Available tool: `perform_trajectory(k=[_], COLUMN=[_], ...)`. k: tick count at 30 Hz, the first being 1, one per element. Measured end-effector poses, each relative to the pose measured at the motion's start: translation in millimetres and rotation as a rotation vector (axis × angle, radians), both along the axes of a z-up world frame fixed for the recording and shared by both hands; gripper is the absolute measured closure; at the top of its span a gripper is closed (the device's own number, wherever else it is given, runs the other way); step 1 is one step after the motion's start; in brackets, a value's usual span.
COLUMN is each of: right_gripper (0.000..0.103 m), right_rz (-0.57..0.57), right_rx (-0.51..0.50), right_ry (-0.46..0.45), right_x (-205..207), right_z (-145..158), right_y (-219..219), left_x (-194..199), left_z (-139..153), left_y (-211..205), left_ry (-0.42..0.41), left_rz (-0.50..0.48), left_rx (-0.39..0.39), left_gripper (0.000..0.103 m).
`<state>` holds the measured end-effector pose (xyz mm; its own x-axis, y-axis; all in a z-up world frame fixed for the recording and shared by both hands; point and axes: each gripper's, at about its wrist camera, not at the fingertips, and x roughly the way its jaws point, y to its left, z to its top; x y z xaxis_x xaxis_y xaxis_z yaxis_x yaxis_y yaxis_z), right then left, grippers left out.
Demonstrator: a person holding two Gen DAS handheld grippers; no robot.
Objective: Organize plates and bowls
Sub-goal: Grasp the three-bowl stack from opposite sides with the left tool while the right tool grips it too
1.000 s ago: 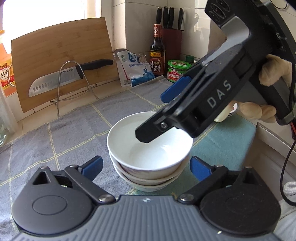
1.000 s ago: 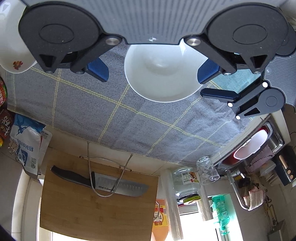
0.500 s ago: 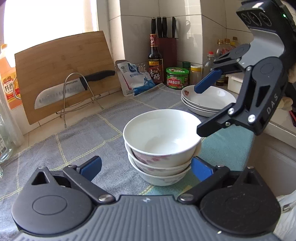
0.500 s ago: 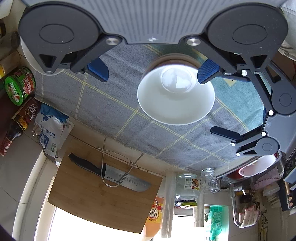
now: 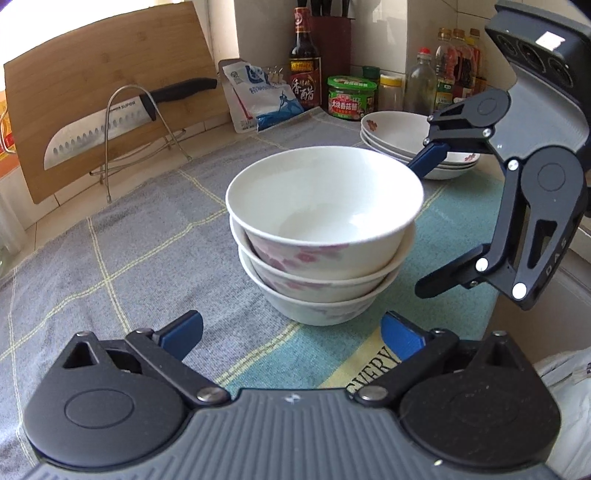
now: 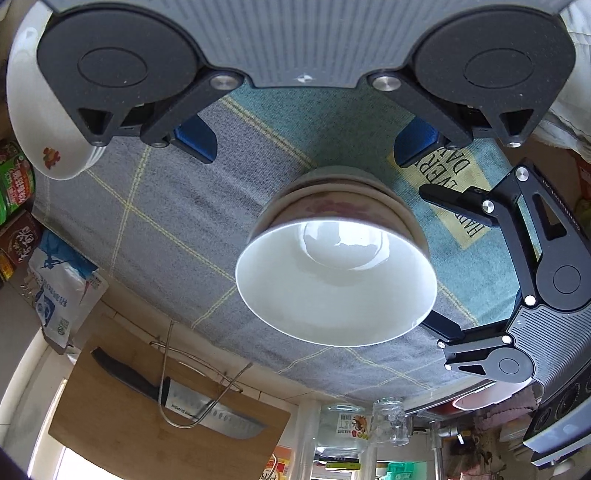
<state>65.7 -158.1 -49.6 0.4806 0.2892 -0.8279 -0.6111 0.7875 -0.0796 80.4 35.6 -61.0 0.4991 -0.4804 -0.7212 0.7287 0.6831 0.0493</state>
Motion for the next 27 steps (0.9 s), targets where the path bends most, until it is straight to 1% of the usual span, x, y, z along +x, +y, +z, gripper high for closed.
perform_trajectory(k=[3,6,10,13,16,19,21,27], right_gripper=[0.000,0.000,0.000,0.000,0.000,0.000,0.000,0.005], right_rz=[0.048,0.109,0.193,0.252,0.291,0.314,0.326,0.342], right_rx=[0.033,0.066,0.076,0.088,0.096,0.100,0.107,0.080], right_ry=[0.012,0.020,0.018,0.018,0.016,0.021,0.025,0.045], right_x=[10.6,20.5,29.0,34.1,37.2,39.3,39.6,40.2], right_z=[-9.2,-14.2,-17.0,-16.8,-16.5,-14.9,-12.5,-8.0], right_y=[-4.2,-7.8,-7.9,-6.4,-6.2,-4.9,-4.5,1.7], left_x=[0.2,-1.7,0.3,0.7,0.0,1.9,3.4,16.8], left_z=[-2.3,-1.5,-2.5,-2.9,-2.7,-3.1,-3.1,-4.2], left_y=[-7.5,-15.6,-23.5,-25.1,-25.4,-23.7,-22.3,-17.1], left_ry=[0.010,0.002,0.006,0.004,-0.005,0.000,0.006,0.005], left_rz=[0.018,0.035,0.076,0.096,0.086,0.050,0.008,-0.189], left_rx=[0.039,0.064,0.105,0.114,0.119,0.114,0.104,0.079], left_gripper=[0.002,0.002,0.002,0.002,0.003,0.005,0.007,0.012])
